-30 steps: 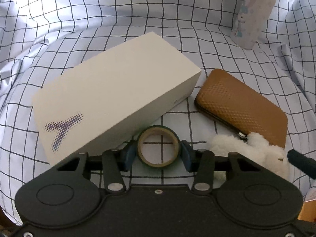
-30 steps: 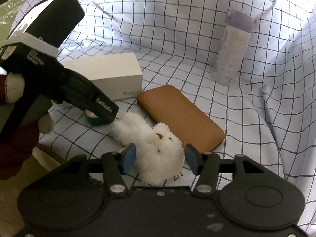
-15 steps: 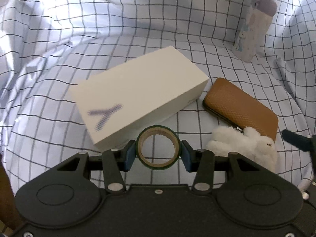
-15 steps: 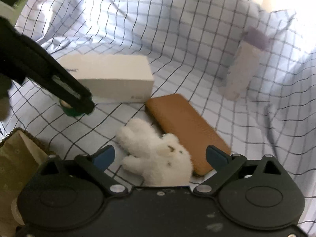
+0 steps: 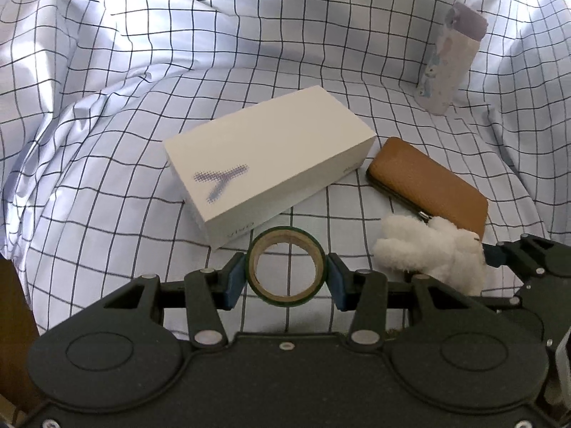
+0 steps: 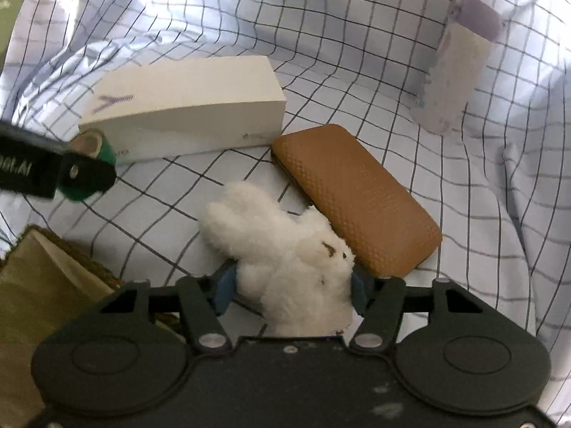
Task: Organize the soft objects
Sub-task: 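Carry the teddy bear and tape roll over the wicker basket, then open the left gripper to drop the tape roll into the basket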
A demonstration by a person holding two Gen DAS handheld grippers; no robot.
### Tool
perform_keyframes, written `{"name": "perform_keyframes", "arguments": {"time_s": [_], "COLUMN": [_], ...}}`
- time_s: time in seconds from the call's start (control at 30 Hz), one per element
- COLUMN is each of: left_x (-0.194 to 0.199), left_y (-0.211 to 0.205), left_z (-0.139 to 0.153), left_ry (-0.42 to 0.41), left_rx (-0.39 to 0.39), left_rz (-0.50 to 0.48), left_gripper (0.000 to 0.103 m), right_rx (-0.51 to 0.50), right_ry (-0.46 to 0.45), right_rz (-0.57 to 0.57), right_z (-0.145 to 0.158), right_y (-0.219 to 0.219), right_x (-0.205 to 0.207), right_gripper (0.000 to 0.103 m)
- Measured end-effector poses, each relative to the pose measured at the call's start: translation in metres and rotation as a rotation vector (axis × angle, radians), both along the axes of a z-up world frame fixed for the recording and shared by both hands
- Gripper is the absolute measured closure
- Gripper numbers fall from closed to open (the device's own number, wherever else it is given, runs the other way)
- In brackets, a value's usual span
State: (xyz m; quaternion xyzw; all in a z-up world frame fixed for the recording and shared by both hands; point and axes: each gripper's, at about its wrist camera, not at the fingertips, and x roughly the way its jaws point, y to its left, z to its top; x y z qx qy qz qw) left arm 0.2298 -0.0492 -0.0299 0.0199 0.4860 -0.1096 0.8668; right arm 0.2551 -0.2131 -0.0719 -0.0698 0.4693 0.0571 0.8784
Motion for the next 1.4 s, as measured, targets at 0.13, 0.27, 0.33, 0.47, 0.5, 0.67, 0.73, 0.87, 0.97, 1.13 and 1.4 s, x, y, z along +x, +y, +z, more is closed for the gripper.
{"name": "perform_keyframes", "arguments": {"time_s": [0.13, 0.27, 0.33, 0.47, 0.5, 0.67, 0.73, 0.87, 0.97, 1.13, 1.4], "left_x": [-0.014, -0.029, -0.038, -0.058, -0.063, -0.092, -0.103, -0.125, -0.139, -0.155, -0.175], "left_y": [0.002, 0.005, 0.006, 0.009, 0.009, 0.011, 0.011, 0.011, 0.013, 0.019, 0.021], "left_z": [0.004, 0.011, 0.015, 0.022, 0.023, 0.026, 0.025, 0.022, 0.020, 0.013, 0.002], "left_ry": [-0.007, -0.020, -0.026, -0.041, -0.043, -0.052, -0.053, -0.054, -0.053, -0.038, -0.035], "left_rx": [-0.008, -0.015, -0.019, -0.022, -0.022, -0.023, -0.018, -0.014, -0.019, -0.026, -0.006], "left_rz": [0.000, 0.000, -0.002, -0.010, -0.010, -0.011, -0.013, -0.011, -0.002, 0.021, 0.027], "left_gripper": [0.056, 0.056, 0.056, 0.056, 0.056, 0.056, 0.056, 0.056, 0.056, 0.056, 0.056], "right_rx": [0.062, 0.108, 0.126, 0.172, 0.180, 0.235, 0.257, 0.292, 0.298, 0.304, 0.290], "right_ry": [-0.024, -0.074, -0.104, -0.157, -0.170, -0.223, -0.236, -0.254, -0.260, -0.271, -0.277], "right_rz": [-0.064, -0.107, -0.119, -0.139, -0.142, -0.164, -0.179, -0.201, -0.206, -0.217, -0.224], "right_z": [0.014, 0.034, 0.044, 0.065, 0.070, 0.089, 0.094, 0.100, 0.099, 0.098, 0.096], "right_y": [-0.007, -0.009, -0.009, -0.008, -0.007, -0.003, -0.003, -0.002, 0.000, 0.005, 0.010], "right_x": [-0.010, -0.028, -0.040, -0.069, -0.078, -0.123, -0.140, -0.176, -0.195, -0.222, -0.247], "right_gripper": [0.045, 0.045, 0.045, 0.044, 0.044, 0.044, 0.044, 0.044, 0.044, 0.044, 0.043]}}
